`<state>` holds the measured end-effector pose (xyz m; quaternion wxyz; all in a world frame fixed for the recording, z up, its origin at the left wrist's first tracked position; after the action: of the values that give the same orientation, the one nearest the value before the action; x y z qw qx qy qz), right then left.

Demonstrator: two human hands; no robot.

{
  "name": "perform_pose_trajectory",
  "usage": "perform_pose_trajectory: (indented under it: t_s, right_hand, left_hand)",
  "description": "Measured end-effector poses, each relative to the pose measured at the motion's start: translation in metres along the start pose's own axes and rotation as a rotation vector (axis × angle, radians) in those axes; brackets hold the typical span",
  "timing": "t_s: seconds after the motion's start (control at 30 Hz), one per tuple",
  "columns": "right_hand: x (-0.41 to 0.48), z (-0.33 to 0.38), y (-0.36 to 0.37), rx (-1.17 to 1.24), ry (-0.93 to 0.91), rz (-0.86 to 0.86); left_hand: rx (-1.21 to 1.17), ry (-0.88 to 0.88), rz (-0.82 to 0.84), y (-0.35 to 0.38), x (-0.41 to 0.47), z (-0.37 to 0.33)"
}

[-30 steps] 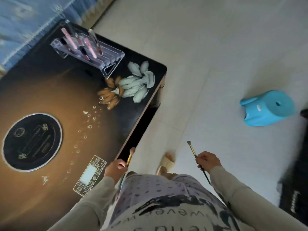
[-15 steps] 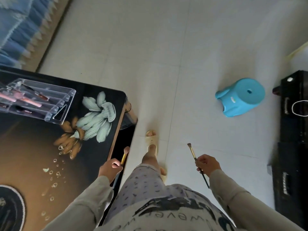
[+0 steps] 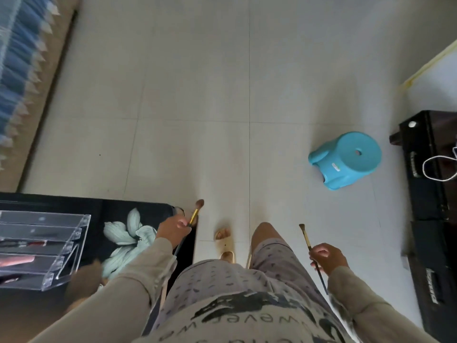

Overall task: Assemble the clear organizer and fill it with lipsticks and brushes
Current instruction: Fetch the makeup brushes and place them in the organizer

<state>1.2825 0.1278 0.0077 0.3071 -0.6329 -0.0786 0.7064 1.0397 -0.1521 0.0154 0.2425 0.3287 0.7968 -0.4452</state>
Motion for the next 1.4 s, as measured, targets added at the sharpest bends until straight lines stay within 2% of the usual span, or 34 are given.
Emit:
perform_pose_trajectory:
  t_s: [0.3,0.57,0.77,0.9,1.03,1.17,1.4]
  right_hand:
    - [0.061,0.150,-0.023,-0.227,-0.104,0.054]
    - [0.106,0.314,-0.048,-0.510,-0.285,0.136]
    - [0.114,0.404,-0.029,-0.602,-0.389,0.157]
    - [0.115,0.440,-0.002,-0.696,-0.419,0.171]
    - [0.111,0.475,0.026,-0.751,-0.411,0.169]
    - [0.098,0.514,0.049,-0.778,-0.409,0.133]
    - [0.071,0.580,0.104,-0.796,-0.450,0.110]
  left_hand:
    - [-0.130,-0.212,-0.053,-0.010,0.046,-0.037]
    - [-0.381,-0.412,-0.206,0.009,0.054,-0.074]
    - [-0.526,-0.564,-0.259,0.021,0.062,-0.095]
    - [-0.576,-0.597,-0.276,0.013,0.079,-0.096]
    - [-0.631,-0.627,-0.327,-0.017,0.106,-0.084]
    - [-0.581,-0.641,-0.323,-0.071,0.132,-0.064]
    - [-0.661,-0.625,-0.519,-0.166,0.161,-0.031]
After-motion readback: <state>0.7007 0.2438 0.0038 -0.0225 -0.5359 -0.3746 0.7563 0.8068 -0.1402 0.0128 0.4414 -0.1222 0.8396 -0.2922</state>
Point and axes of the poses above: each hand's wrist, its own x-axis towards the middle knuckle, its own y-axis out of the palm, z = x × y, the point moved 1 cm from there along x, towards the middle knuckle, and after that the axes turned 11 degrees about y, right-handed, at the moved point
